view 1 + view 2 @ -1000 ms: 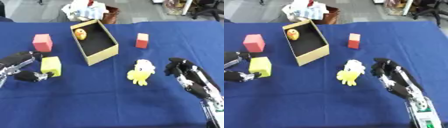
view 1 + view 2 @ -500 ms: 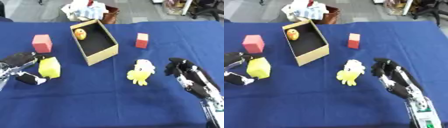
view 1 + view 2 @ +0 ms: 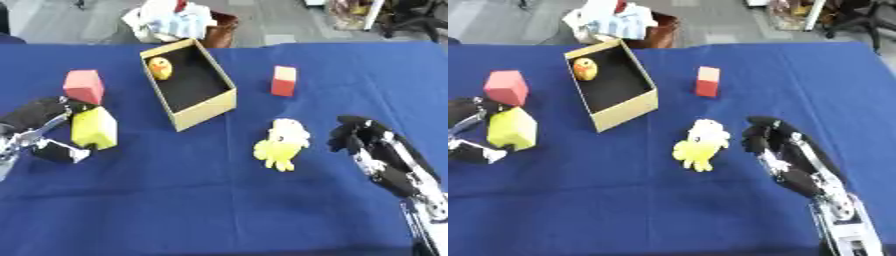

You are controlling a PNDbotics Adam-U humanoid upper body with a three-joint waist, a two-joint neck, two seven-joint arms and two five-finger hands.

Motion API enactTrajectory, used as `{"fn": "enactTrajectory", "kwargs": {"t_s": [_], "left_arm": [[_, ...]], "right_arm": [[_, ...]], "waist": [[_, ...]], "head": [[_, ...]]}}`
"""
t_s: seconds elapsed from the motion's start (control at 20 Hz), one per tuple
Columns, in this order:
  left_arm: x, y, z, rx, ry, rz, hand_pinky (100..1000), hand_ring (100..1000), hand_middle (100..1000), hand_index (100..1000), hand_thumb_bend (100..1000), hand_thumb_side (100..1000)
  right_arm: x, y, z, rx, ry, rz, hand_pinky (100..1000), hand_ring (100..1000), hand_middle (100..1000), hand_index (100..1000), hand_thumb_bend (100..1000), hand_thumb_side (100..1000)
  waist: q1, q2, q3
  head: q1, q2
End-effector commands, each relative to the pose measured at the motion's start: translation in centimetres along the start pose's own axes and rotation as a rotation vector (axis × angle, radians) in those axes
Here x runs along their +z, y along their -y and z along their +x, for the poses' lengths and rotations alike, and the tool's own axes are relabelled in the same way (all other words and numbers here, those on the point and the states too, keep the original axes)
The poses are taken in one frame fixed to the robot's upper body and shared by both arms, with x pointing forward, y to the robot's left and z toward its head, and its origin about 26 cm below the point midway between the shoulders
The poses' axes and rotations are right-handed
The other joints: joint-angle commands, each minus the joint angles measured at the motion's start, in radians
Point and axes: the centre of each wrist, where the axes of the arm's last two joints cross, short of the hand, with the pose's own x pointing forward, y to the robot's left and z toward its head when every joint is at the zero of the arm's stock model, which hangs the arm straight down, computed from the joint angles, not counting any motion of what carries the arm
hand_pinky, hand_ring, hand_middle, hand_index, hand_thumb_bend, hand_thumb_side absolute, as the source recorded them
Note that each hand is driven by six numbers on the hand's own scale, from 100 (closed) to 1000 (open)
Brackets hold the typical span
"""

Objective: Pick up objects on the table and place them in the box.

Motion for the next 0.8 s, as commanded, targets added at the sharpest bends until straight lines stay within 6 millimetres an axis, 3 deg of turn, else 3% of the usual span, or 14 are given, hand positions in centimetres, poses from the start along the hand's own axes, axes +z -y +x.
{"fn": "enactTrajectory", "kwargs": {"t_s": [0.05,0.25,0.45,0.8], "left_arm": [[0.1,-4.3,0.4,-0.005,0.031,0.117,742,540,406,823,100,223],[-1.3,-8.0,2.0,-0.016,0.089,0.191,744,542,406,824,100,213],[-4.7,-10.1,3.6,-0.022,0.133,0.185,741,547,418,826,111,221],[-11.3,-9.0,5.8,-0.046,0.126,0.108,741,556,432,832,115,242]], "right_arm": [[-0.2,0.5,0.4,0.021,0.011,0.008,609,638,634,829,100,470],[-0.1,0.4,0.4,0.017,0.01,0.012,609,638,634,829,100,470],[-0.3,0.1,0.3,0.008,0.013,0.026,609,637,634,829,100,470],[-0.7,-0.3,0.4,-0.004,0.028,0.05,609,637,634,829,100,470]], "waist": [[0.008,-0.024,0.002],[0.009,-0.027,0.0],[0.006,-0.027,-0.013],[-0.002,-0.018,-0.052]], "head": [[-0.003,0.002],[-0.004,0.002],[-0.002,0.001],[0.013,-0.006]]}}
